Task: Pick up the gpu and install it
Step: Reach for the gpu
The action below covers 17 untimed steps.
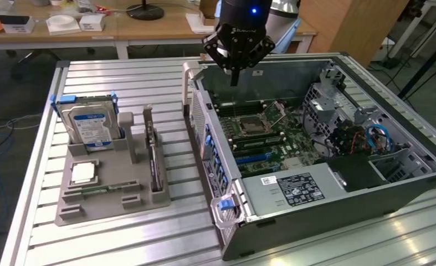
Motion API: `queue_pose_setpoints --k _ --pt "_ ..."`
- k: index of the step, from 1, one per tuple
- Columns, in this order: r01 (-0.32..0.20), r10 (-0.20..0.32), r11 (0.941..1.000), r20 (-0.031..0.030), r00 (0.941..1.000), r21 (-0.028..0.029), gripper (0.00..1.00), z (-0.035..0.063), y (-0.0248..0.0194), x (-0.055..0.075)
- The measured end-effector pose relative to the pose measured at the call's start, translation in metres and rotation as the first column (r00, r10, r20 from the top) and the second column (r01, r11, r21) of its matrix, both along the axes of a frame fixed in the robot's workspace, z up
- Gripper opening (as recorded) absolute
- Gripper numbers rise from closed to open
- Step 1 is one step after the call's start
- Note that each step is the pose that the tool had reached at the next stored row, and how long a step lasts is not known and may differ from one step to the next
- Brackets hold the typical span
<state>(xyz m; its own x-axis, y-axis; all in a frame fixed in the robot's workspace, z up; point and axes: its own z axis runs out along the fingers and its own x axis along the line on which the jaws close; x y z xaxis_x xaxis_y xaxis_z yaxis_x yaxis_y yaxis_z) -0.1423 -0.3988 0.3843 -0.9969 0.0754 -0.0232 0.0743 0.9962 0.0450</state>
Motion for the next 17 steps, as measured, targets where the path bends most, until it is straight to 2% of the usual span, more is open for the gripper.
queue_pose_setpoints --k 8,17 --pt "0.000 0.000 1.0000 0.0002 1.0000 0.0002 0.11 -0.0012 0.0000 -0.003" --pt "0.000 0.000 1.0000 0.0002 1.0000 0.0002 0.11 -0.0031 0.0001 -0.016"
